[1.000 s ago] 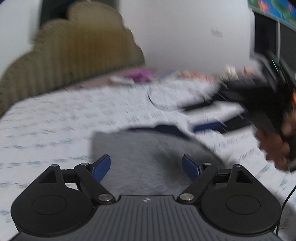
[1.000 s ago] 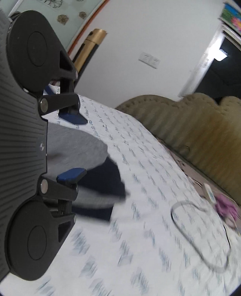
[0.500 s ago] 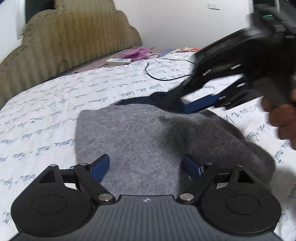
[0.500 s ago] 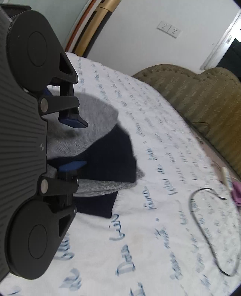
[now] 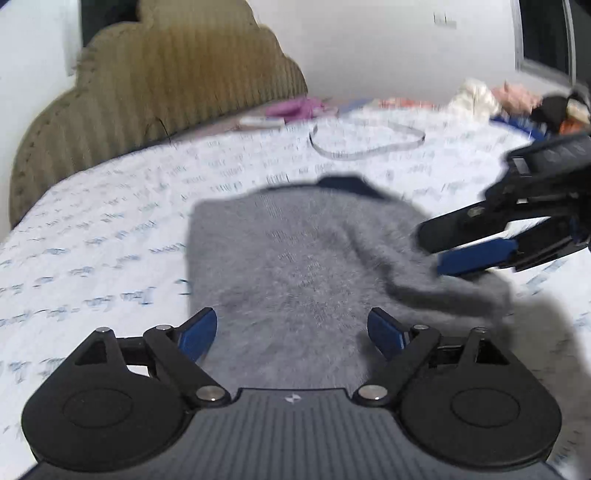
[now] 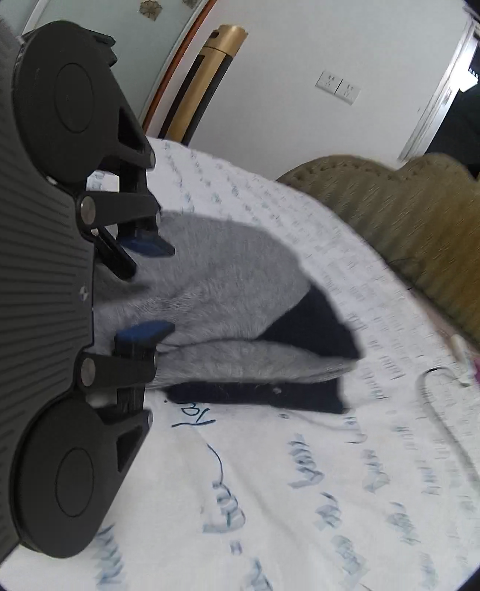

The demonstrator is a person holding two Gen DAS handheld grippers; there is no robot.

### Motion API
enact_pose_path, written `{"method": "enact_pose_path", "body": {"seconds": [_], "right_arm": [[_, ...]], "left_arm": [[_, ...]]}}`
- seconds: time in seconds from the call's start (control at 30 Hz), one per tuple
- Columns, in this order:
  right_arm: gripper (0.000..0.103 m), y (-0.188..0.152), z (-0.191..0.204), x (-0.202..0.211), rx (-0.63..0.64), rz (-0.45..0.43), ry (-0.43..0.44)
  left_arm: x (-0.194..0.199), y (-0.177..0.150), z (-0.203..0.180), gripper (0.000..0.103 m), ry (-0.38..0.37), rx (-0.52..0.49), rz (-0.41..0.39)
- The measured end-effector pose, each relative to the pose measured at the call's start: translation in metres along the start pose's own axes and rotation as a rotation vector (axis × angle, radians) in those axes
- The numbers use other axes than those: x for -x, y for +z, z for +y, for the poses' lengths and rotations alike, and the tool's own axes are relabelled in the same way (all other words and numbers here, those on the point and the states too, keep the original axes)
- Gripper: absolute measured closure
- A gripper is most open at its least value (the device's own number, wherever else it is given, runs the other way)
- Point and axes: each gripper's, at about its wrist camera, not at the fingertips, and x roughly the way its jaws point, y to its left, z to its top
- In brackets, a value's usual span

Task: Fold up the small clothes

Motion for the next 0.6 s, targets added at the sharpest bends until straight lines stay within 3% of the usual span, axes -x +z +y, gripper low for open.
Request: {"method": "enact_pose_path", "body": {"seconds": [0.07,0.1,0.23,0.33,0.47,0.6], "right_arm": [[0.018,-0.015,0.017,0.028,0.109,-0.065,-0.055],[0.015,-0.026,0.023,0.04,0.161,-0.093,-0.092],[0.015,-0.081,0.025,0.063,0.336,-0.138,-0.327],[0.014,-0.111,0.016,0.056,0.382,-0.098,-0.457],[0.004,-0.122,0.024,0.034,0.466,-0.119,-0.535],[0.0,-0.121,0.027,0.012,0.438,-0.128,-0.559]], "left_arm": [[0.025,-0.008,0.008,0.013,0.034,0.038,-0.022],[0.037,-0.015,0.012,0.013,0.059,0.066,-0.019],[0.067,-0.052,0.029,0.013,0.125,0.176,0.033],[0.06,-0.071,0.032,0.013,0.131,0.204,0.11],[0.044,-0.073,0.02,0.01,0.176,0.187,0.112],[0.029,-0.065,0.011,0.006,0.18,0.167,0.108]]}}
